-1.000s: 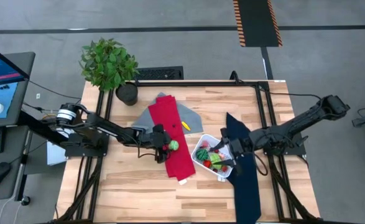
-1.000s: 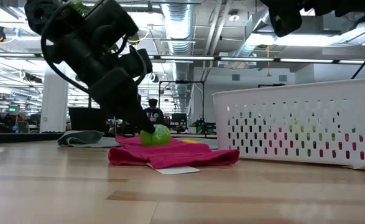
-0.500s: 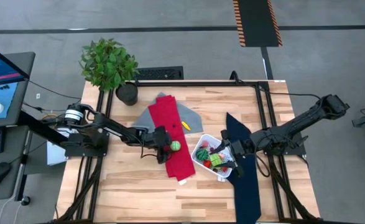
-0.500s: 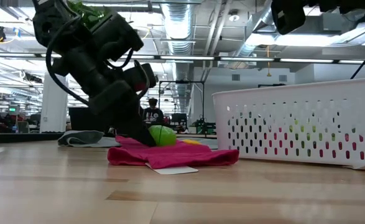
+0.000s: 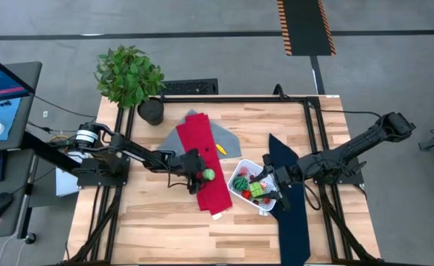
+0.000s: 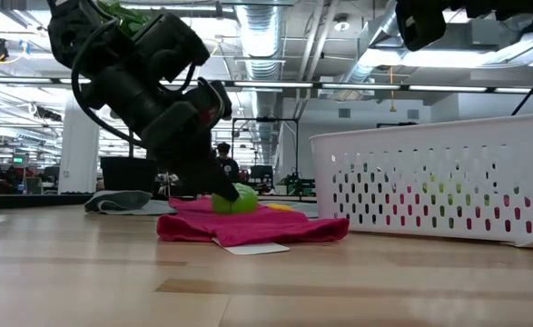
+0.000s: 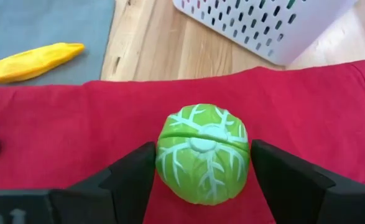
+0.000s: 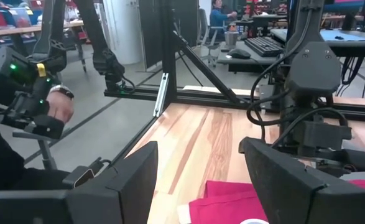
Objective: Pick and placing Produce into tupperware
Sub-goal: Put the cabbage into the white bin
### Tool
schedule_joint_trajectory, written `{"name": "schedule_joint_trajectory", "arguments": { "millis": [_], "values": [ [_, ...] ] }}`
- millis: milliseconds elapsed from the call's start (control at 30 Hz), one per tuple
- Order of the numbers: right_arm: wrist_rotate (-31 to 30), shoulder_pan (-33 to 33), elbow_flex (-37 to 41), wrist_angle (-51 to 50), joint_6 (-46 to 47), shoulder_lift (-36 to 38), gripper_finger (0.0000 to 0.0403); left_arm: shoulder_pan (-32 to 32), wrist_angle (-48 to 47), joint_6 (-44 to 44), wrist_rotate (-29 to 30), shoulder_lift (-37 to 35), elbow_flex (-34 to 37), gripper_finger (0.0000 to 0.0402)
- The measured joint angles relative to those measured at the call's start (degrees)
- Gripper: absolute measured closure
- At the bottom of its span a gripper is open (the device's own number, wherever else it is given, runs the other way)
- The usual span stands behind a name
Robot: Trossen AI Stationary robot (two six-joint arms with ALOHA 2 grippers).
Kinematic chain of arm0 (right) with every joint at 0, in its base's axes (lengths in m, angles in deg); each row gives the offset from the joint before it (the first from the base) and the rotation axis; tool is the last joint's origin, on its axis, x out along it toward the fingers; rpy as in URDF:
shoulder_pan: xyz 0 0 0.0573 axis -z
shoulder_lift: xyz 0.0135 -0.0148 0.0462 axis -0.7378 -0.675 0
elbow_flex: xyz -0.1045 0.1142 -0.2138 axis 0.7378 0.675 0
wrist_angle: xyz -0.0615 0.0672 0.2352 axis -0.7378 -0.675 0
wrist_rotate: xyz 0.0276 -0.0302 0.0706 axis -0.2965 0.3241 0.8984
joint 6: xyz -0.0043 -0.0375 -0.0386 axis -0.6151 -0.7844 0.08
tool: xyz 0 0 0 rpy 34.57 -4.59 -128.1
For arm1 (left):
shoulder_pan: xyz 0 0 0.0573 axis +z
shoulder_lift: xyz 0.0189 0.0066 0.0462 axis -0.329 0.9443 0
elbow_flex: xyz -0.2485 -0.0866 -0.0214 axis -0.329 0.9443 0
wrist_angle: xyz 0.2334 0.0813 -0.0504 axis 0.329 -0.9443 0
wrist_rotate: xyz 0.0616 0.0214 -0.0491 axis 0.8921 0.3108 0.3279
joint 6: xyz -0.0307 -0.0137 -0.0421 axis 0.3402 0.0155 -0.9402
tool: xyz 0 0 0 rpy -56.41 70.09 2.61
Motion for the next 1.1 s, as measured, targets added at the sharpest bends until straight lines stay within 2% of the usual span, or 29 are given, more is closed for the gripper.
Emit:
{"name": "schedule_joint_trajectory", "arguments": {
  "millis": [133, 333, 467, 633, 833, 967, 1100],
  "values": [
    [0.00, 0.00, 0.00, 0.00, 0.00, 0.00, 0.0138, 0.75, -0.07, -0.55, -1.50, 0.00, 0.00, 0.0156],
    [0.00, 0.00, 0.00, 0.02, 0.00, 0.00, 0.0138, 1.98, 0.62, -1.60, -5.20, 0.57, -0.02, 0.0202],
    [0.00, 0.00, 0.00, 0.00, 0.00, 0.00, 0.0138, 1.95, 0.92, -1.55, -4.96, 0.57, -0.02, 0.0201],
    [0.00, 0.00, 0.00, 0.02, 0.00, 0.00, 0.0138, 1.95, 3.00, -2.26, -6.12, 0.66, 0.00, 0.0173],
    [0.00, 0.00, 0.00, 0.00, 0.41, 0.00, 0.0138, 1.95, 4.72, -2.60, -6.01, 0.66, 0.00, 0.0201],
    [0.00, 0.00, 0.00, 0.00, 0.50, 0.00, 0.0138, 1.95, 9.69, -2.61, -6.44, 0.65, 0.02, 0.0202],
    [0.00, -0.02, 0.00, 0.00, 0.64, 0.00, 0.0138, 1.93, 12.06, -2.59, -6.48, 0.63, 0.02, 0.0177]
  ]
}}
